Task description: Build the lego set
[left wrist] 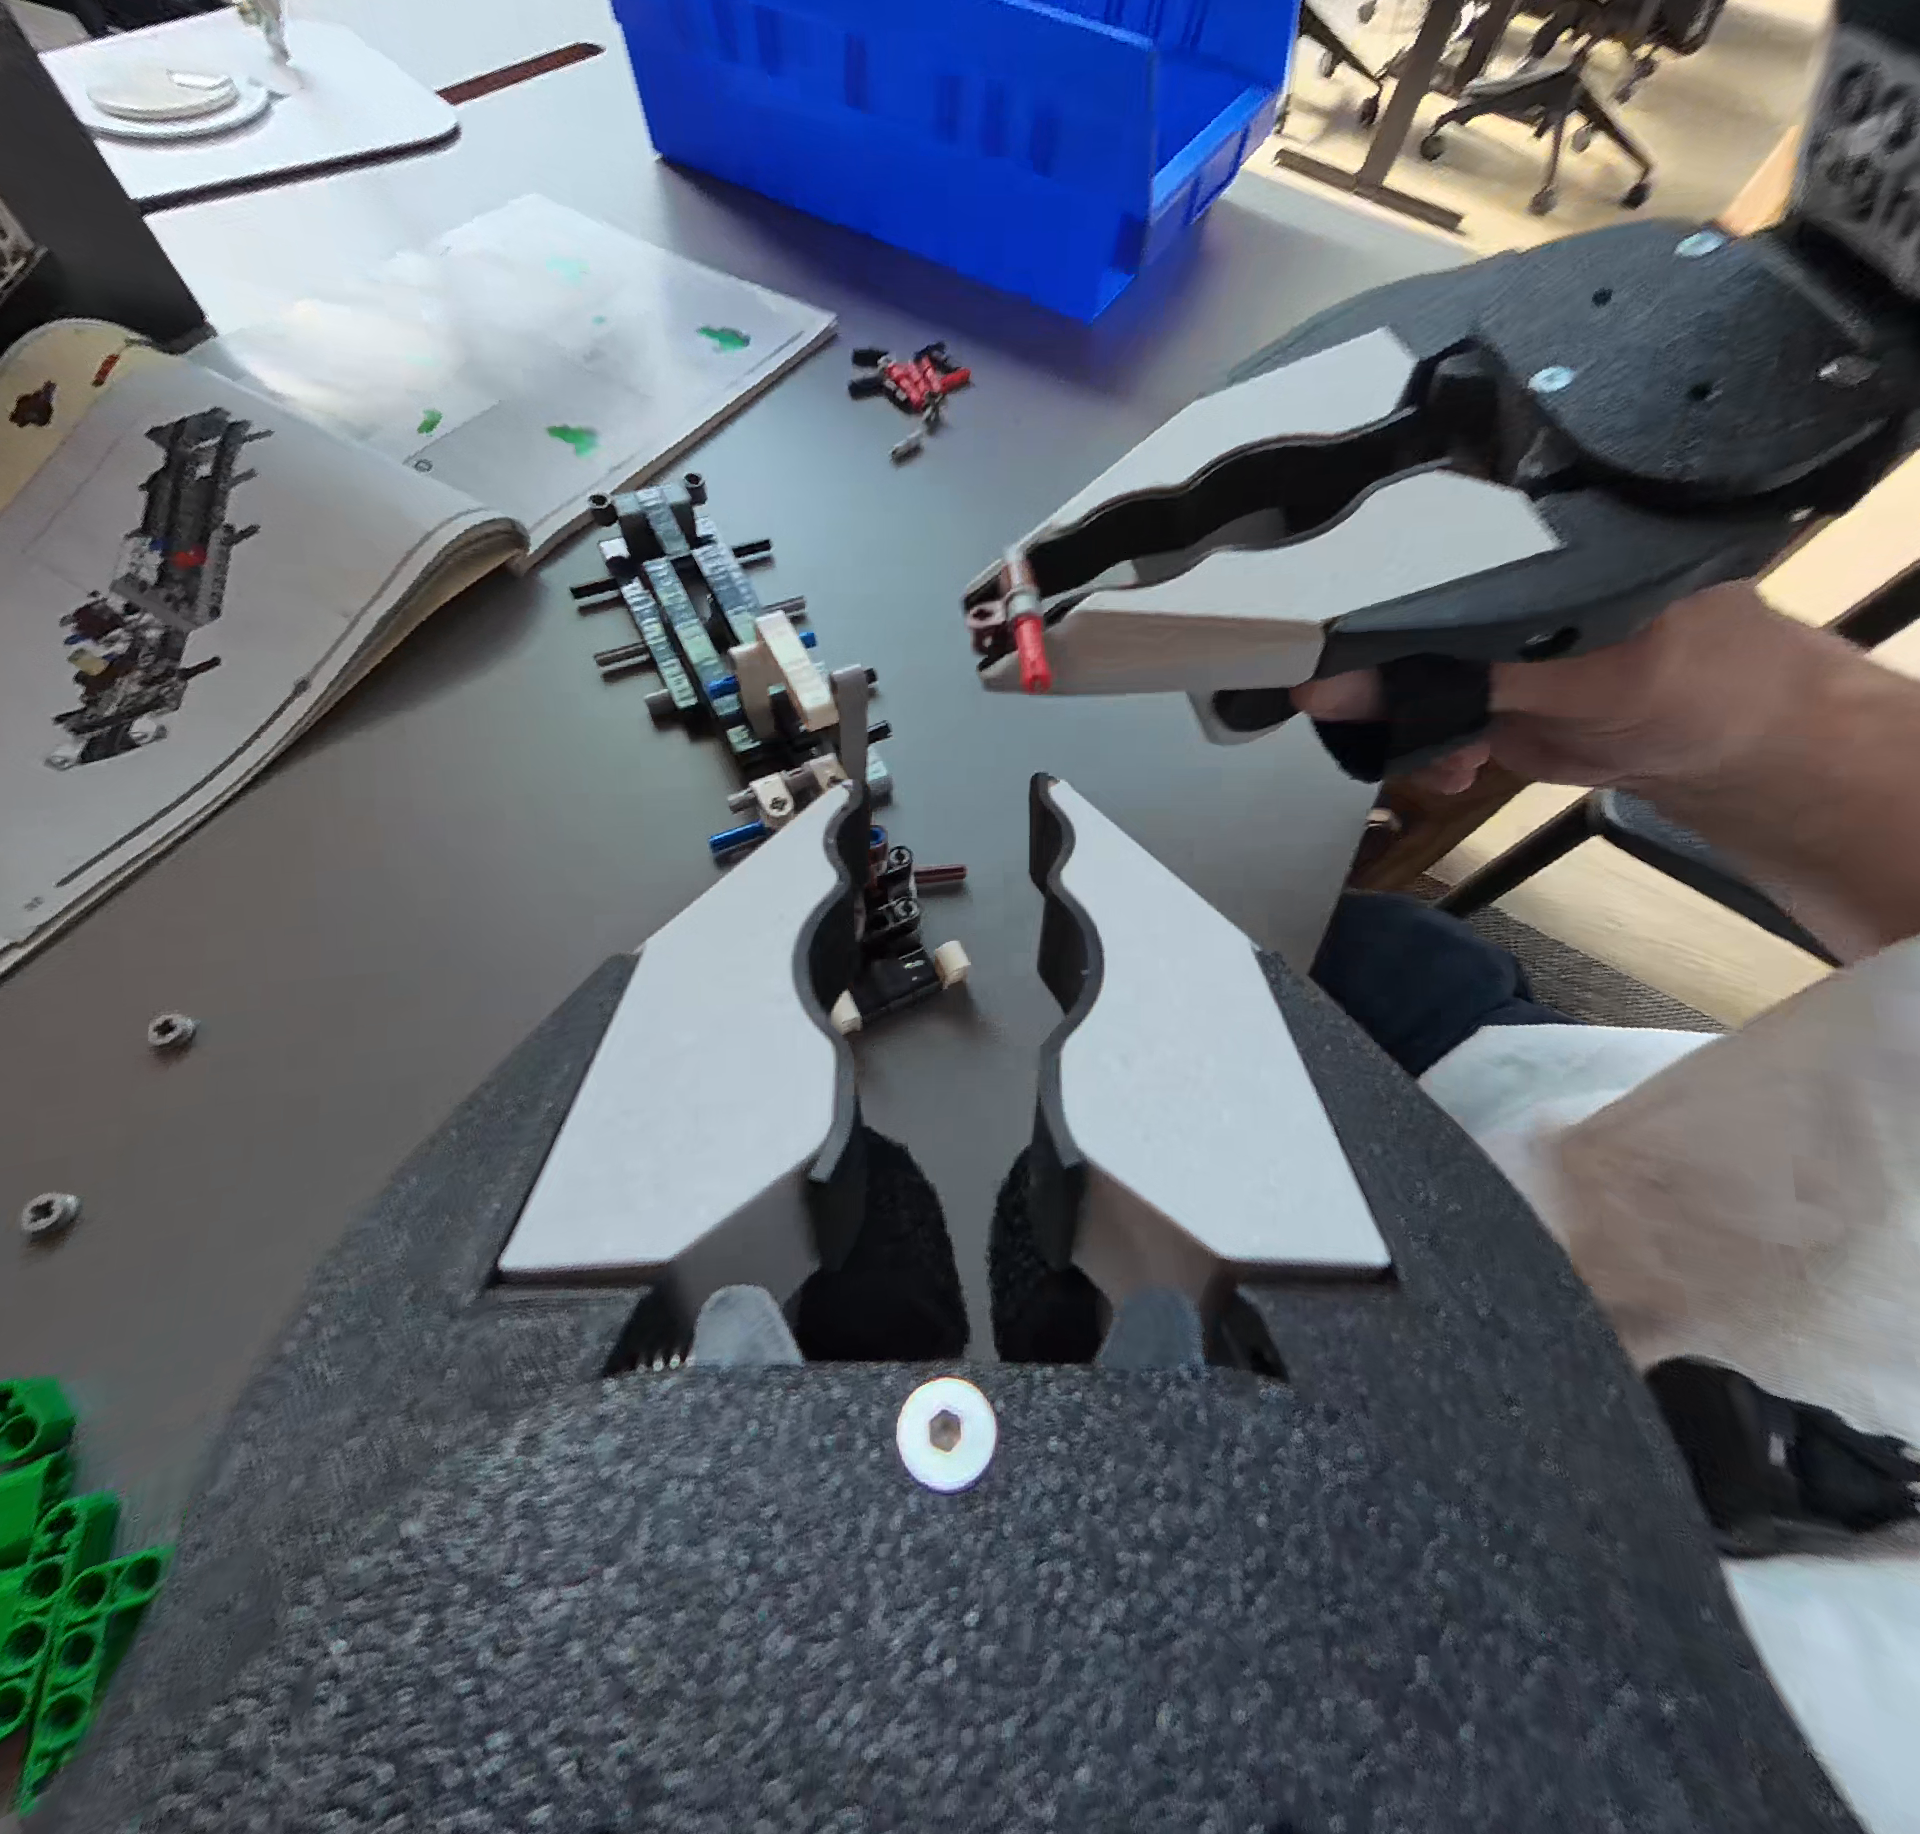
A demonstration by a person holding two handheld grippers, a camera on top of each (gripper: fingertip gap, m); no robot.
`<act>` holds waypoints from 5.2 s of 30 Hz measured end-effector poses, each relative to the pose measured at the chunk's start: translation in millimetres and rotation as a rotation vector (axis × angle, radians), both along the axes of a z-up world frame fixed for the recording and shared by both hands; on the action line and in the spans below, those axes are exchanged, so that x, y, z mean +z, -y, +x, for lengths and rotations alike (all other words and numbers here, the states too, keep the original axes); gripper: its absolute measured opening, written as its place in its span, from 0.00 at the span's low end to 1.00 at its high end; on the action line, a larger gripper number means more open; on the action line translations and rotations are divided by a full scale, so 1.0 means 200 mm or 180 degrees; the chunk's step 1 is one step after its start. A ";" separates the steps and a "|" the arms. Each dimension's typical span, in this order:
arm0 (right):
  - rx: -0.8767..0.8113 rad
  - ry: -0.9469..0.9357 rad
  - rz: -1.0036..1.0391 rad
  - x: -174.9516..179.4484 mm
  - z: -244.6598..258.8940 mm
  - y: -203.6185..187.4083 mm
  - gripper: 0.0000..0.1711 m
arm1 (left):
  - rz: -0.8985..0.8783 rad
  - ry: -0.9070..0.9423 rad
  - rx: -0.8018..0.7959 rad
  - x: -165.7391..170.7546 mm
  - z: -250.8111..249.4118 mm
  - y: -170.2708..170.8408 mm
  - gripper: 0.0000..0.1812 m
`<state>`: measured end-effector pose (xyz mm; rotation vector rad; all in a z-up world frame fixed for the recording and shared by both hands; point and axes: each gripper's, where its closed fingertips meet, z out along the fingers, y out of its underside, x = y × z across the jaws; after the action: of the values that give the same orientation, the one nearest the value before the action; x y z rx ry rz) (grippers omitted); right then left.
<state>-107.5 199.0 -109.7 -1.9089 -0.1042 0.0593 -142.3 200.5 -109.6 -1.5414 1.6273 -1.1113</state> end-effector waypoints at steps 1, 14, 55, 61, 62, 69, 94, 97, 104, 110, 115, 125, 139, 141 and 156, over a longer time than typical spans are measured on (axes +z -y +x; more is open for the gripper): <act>0.0044 -0.0015 0.0005 0.01 -0.02 -0.02 0.10 | -0.0144 0.0044 -0.0118 0.03 0.00 0.03 0.16; 0.0349 0.0334 0.0208 0.03 -0.07 -0.24 0.10 | -0.0928 0.0280 -0.0196 0.07 0.06 -0.13 0.11; 0.0002 -0.0427 -0.0006 -0.09 0.08 -0.09 0.16 | 0.0108 -0.0453 -0.1796 -0.10 0.03 -0.34 0.02; 0.0026 -0.0312 0.0038 -0.05 0.07 -0.10 0.18 | -0.0181 -0.0299 -0.1852 -0.03 0.01 -0.31 0.02; 0.0055 -0.0318 0.0062 -0.04 0.06 -0.11 0.18 | -0.0259 -0.0260 -0.1884 -0.01 0.00 -0.29 0.02; 0.0493 -0.0696 0.0296 0.06 -0.09 -0.17 0.18 | -0.0701 0.0024 -0.1983 0.09 -0.03 -0.18 0.02; 0.1100 -0.1804 0.0543 0.18 -0.21 -0.13 0.12 | -0.0682 0.0306 -0.1904 0.16 -0.09 -0.14 0.18; 0.1161 -0.2084 0.0607 0.20 -0.20 -0.12 0.12 | -0.0587 0.0313 -0.2004 0.15 -0.10 -0.08 0.18; 0.1316 -0.2219 0.0458 0.16 -0.25 -0.10 0.12 | -0.0586 0.0480 -0.2040 0.16 -0.12 -0.05 0.18; 0.2087 -0.2949 0.0301 0.22 -0.37 -0.03 0.12 | -0.0694 0.0731 -0.2300 0.24 -0.16 -0.02 0.20; 0.2733 -0.3881 0.0445 0.37 -0.40 0.02 0.12 | -0.1023 0.1114 -0.2833 0.45 -0.23 0.09 0.27; 0.2963 -0.4186 0.0296 0.37 -0.40 0.00 0.03 | -0.0153 0.1065 -0.2610 0.39 -0.11 0.10 0.24; 0.2072 -0.2986 -0.0161 0.16 -0.25 -0.14 0.05 | -0.0907 0.0680 -0.1994 0.20 -0.02 -0.09 0.13; 0.2050 -0.2764 -0.0215 0.14 -0.25 -0.15 0.05 | -0.1027 0.0690 -0.1960 0.19 -0.03 -0.09 0.13; 0.1694 -0.2274 -0.0514 -0.01 -0.22 -0.17 0.17 | -0.0271 0.0654 -0.1267 0.09 0.02 -0.18 0.06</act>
<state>-151.0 233.5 -111.5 -1.8630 -0.1197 1.1205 -139.1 237.3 -91.8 -1.1321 1.8055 -1.5114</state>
